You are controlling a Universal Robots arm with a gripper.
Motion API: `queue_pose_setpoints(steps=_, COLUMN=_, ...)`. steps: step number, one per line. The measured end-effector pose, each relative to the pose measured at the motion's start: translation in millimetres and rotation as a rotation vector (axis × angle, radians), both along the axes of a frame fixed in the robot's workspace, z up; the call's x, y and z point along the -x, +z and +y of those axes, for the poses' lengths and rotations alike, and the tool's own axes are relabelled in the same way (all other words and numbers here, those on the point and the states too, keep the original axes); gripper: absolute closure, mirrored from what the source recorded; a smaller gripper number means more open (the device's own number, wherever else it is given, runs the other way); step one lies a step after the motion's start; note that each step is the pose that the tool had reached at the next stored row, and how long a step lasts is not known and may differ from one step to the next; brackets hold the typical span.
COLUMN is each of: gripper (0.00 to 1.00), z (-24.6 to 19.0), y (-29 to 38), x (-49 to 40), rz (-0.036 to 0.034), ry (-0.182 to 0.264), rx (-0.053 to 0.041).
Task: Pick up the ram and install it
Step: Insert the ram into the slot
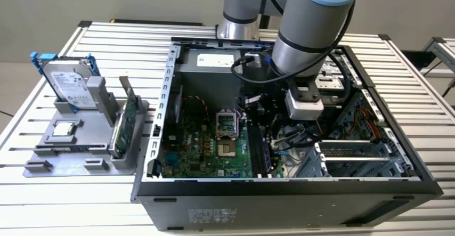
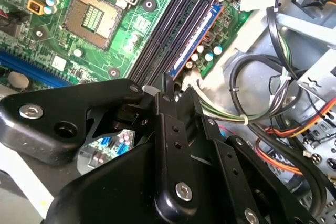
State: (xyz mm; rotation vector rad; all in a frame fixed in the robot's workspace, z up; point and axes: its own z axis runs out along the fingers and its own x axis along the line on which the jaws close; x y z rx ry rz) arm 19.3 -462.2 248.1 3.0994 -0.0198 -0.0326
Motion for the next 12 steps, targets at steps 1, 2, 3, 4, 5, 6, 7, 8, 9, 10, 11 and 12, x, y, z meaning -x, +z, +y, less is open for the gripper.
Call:
queue_pose_setpoints(steps=1, gripper=0.00, z=0.0, y=0.0, x=0.0, rz=0.0000, ry=0.000, rx=0.0004)
queue_pose_setpoints(steps=2, gripper=0.00, z=-0.1, y=0.1, x=0.0, rz=0.0000, ry=0.000, rx=0.0008)
queue_pose_setpoints(steps=3, gripper=0.00, z=0.0, y=0.1, x=0.0, rz=0.0001, ry=0.000, rx=0.0012)
queue_pose_setpoints(steps=4, gripper=1.00, z=0.0, y=0.1, x=0.0, rz=0.0000, ry=0.000, rx=0.0017)
queue_pose_setpoints(steps=5, gripper=1.00, z=0.0, y=0.1, x=0.0, rz=0.0001, ry=0.000, rx=0.0022)
queue_pose_setpoints(steps=6, gripper=1.00, z=0.0, y=0.1, x=0.0, rz=0.0000, ry=0.000, rx=0.0026)
queue_pose_setpoints(steps=7, gripper=1.00, z=-0.1, y=0.1, x=-0.1, rz=0.0001, ry=0.000, rx=0.0031)
queue_pose_setpoints(steps=8, gripper=1.00, z=0.0, y=0.1, x=0.0, rz=0.0000, ry=0.000, rx=0.0034)
queue_pose_setpoints(steps=9, gripper=1.00, z=0.0, y=0.1, x=0.0, rz=0.0001, ry=0.000, rx=0.0039)
queue_pose_setpoints(steps=10, gripper=1.00, z=0.0, y=0.1, x=0.0, rz=0.0000, ry=0.000, rx=0.0064)
queue_pose_setpoints(steps=11, gripper=1.00, z=0.0, y=0.1, x=0.0, rz=0.0000, ry=0.000, rx=0.0089)
queue_pose_setpoints(steps=12, gripper=1.00, z=0.0, y=0.1, x=0.0, rz=0.0000, ry=0.000, rx=0.0094)
